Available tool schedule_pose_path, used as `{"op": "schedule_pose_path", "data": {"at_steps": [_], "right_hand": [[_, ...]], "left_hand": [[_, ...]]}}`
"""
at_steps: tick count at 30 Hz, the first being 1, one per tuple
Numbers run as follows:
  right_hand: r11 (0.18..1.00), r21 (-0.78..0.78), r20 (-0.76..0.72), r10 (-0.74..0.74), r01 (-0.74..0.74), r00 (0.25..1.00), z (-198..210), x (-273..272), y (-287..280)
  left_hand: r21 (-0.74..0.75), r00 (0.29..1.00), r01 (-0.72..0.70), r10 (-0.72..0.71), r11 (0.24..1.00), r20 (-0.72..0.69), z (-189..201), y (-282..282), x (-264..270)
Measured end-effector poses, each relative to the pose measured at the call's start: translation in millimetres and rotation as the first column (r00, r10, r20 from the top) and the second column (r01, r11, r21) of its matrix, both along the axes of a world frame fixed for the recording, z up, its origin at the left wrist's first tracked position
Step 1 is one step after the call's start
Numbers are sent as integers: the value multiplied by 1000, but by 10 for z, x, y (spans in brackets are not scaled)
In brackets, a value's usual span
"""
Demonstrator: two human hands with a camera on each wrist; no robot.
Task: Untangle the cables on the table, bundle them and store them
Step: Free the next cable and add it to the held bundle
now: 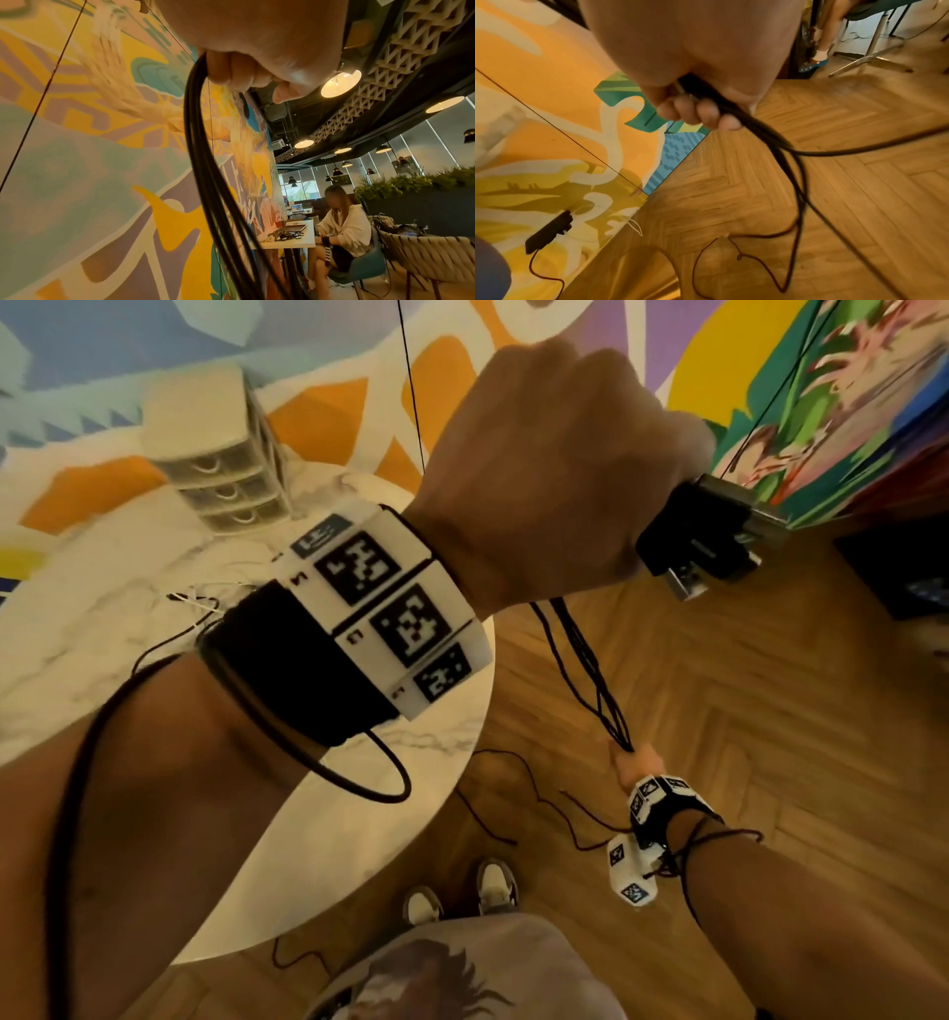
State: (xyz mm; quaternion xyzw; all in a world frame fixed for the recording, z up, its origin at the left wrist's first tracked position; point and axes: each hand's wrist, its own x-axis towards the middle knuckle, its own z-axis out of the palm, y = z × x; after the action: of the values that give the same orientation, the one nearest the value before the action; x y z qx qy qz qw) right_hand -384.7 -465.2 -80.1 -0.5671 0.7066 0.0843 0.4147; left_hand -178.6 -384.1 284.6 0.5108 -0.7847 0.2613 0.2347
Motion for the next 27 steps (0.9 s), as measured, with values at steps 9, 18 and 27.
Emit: {"op": "schedule_pose_path", "data": {"at_steps": [9,18,27], "right_hand": [[950,-149,296,307,-273,905,272,55,-98],[901,-378,776,435,-215,456,1776,945,257],[885,-422,771,465,-198,435,1836,1204,478]], "left_hand": [[116,594,167,-6,979,-804,-501,-157,-367],[550,100,264,545,792,-832,-1267,-18,-412],[446,260,126,404,886,-877,-1257,140,-23]]}}
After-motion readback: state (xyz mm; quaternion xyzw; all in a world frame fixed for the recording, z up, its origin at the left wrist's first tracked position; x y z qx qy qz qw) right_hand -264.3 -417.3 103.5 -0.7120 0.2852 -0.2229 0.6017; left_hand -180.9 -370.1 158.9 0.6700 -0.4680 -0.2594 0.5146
